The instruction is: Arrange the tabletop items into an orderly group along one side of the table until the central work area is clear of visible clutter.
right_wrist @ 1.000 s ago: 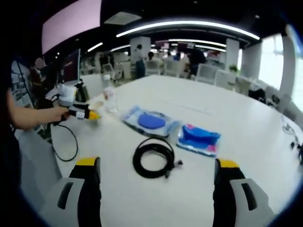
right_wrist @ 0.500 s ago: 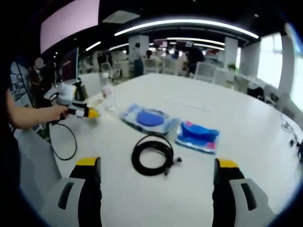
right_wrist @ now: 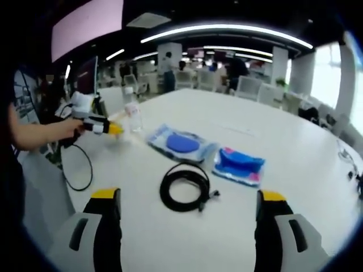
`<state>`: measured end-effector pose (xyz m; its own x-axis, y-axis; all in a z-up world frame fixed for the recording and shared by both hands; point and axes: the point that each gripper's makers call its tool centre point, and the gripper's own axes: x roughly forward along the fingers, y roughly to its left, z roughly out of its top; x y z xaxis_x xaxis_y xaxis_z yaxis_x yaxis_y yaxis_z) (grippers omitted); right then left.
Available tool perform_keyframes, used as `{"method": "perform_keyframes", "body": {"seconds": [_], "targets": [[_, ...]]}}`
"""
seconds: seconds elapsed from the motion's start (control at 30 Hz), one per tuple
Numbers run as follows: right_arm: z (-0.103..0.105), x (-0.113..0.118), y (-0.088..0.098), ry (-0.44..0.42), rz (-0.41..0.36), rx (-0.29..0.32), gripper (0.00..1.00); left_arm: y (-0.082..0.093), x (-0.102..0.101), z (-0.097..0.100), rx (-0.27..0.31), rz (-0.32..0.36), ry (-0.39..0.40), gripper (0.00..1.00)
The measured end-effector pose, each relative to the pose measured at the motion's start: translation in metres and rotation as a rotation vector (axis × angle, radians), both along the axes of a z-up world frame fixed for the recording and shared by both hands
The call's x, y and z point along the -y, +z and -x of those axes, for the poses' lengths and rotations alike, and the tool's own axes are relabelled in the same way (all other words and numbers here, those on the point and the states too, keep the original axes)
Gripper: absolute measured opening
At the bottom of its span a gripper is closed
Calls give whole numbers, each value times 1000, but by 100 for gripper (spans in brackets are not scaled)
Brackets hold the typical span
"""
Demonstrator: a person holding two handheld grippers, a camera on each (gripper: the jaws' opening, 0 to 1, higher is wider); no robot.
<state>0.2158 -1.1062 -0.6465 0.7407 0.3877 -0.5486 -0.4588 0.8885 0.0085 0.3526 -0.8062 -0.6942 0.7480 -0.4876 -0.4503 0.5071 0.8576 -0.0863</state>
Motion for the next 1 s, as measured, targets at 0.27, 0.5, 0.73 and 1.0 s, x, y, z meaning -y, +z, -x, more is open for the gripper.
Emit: {"method": "perform_keyframes", "body": {"seconds": [0.27,0.5,0.73,1.0], "targets": [[0,2,0,-8,5,3,97,6,12,-13,4,18,18,39],[1,6,0,-21,2,6,97,5,22,-21,5,28,32,38],[3,9,-5,-30,-6,-5,97,0,24,-35,-3,25,68,38],[3,18,-13,-49,-4,-24,97,-10,28,-49,-16,35,109,38]]}}
